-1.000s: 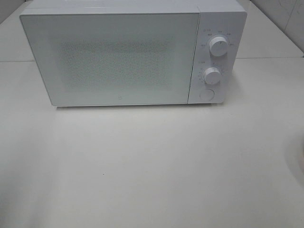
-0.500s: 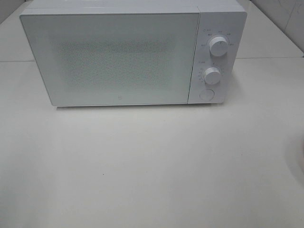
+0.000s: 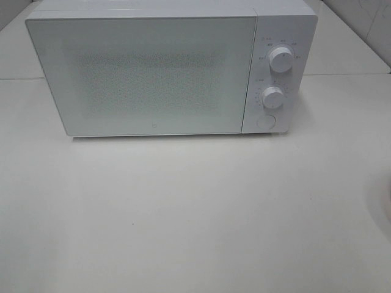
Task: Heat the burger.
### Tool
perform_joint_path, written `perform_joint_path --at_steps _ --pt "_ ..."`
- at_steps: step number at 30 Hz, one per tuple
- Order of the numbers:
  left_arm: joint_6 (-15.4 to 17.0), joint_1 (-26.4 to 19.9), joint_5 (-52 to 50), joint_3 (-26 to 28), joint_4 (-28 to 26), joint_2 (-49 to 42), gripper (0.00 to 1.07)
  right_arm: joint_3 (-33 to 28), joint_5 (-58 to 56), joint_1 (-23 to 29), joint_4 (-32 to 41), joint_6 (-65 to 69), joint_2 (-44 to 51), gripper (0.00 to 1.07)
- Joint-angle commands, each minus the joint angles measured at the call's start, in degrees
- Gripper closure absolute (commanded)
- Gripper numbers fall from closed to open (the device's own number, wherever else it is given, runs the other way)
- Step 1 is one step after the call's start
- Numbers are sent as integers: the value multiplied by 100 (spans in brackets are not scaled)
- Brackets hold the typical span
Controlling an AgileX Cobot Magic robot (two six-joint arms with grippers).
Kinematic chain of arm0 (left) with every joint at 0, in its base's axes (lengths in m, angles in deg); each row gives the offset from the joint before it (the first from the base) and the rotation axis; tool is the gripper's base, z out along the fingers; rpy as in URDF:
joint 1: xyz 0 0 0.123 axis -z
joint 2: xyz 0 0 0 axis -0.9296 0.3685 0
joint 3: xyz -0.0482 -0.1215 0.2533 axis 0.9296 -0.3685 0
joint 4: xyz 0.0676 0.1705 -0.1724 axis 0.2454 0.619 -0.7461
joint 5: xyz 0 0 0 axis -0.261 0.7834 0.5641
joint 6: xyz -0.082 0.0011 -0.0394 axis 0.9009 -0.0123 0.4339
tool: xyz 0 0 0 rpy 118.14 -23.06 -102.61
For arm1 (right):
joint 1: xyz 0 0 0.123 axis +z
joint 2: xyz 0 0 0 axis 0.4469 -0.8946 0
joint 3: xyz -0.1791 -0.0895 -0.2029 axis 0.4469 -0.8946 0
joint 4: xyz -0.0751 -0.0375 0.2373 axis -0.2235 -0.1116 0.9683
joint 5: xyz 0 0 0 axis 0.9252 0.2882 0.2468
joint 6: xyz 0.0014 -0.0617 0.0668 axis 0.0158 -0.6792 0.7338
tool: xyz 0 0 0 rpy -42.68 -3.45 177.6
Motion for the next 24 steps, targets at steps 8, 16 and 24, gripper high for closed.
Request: perform_joint_path --at_steps 8,16,24 --pt "705 -6 -52 -23 424 -258 1 -17 46 -23 -11 -52 172 62" --pt "647 -6 -52 -23 418 -258 1 -17 46 -23 -11 -52 172 62" --pt "642 -6 -52 -23 418 -235 1 -17 46 -23 -11 -52 172 62"
